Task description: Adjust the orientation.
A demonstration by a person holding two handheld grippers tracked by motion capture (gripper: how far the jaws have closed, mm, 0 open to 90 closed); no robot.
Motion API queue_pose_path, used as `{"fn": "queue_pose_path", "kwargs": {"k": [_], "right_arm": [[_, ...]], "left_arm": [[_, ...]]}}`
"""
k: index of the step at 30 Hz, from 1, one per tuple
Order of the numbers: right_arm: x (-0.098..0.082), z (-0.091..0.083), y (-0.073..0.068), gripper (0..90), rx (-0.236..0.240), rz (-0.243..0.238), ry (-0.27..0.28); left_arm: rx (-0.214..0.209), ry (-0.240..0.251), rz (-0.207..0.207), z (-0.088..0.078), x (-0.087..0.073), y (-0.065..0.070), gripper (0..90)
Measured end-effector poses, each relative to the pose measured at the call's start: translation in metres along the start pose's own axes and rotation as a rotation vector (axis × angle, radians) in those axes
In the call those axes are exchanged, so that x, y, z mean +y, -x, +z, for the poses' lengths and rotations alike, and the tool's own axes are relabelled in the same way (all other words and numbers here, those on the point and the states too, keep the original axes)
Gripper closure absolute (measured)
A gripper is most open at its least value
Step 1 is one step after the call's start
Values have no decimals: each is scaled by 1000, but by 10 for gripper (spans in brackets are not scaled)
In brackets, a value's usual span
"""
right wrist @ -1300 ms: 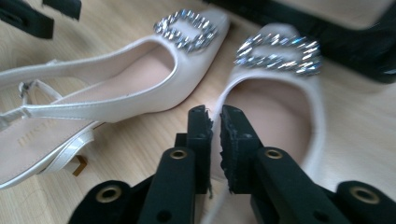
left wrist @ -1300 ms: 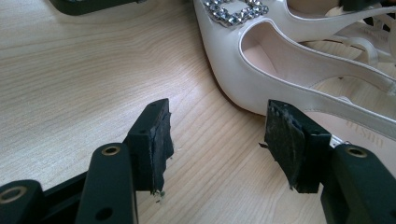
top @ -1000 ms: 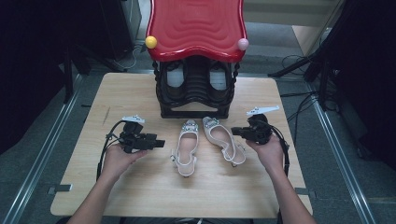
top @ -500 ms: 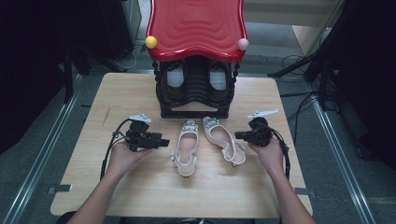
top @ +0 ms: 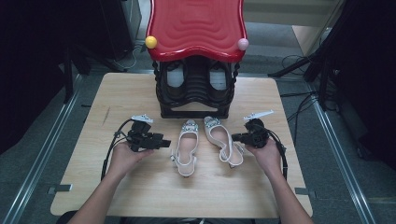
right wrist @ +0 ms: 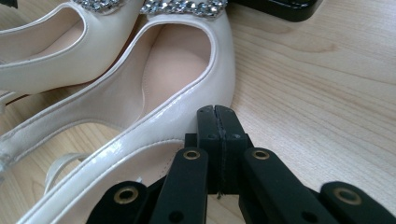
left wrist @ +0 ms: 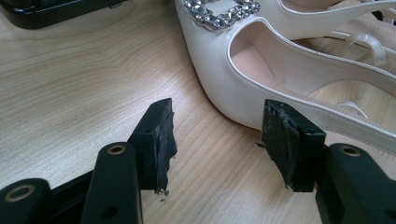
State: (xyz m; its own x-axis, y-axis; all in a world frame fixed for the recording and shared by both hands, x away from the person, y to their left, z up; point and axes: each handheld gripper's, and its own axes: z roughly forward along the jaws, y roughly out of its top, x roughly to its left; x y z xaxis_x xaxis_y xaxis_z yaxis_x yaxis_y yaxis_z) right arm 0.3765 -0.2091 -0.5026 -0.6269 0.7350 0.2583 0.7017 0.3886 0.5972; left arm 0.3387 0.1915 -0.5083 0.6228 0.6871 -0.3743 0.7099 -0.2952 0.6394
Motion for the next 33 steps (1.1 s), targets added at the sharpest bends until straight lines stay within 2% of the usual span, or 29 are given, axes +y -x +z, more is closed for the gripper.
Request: {"fn": "queue_pose_path", "kwargs": {"k": [2,6,8,13,22,28,33], "right_arm": [[-1,0,-1,900,13,-5,-6],[-1,1,-3,900,-9,-9,2],[1,4,-2,900,-20,6,9],[5,11,1,900,-26,8,4],[8,15,-4,900,-14,-16,2],[13,22,-2,900,-18,-9,15],[17,26,0,900,0,-10,9]], "left_arm": [[-9,-2,-2,0,0,0,450],[-6,-4,3,0,0,1,461],[-4,-5,4,1,0,1,461],[-5,-7,2,1,0,0,461],[-3,-8,14,0,-1,2,472],[5,0,1,-3,-5,1,472],[10,5,-9,-7,-9,0,471]]}}
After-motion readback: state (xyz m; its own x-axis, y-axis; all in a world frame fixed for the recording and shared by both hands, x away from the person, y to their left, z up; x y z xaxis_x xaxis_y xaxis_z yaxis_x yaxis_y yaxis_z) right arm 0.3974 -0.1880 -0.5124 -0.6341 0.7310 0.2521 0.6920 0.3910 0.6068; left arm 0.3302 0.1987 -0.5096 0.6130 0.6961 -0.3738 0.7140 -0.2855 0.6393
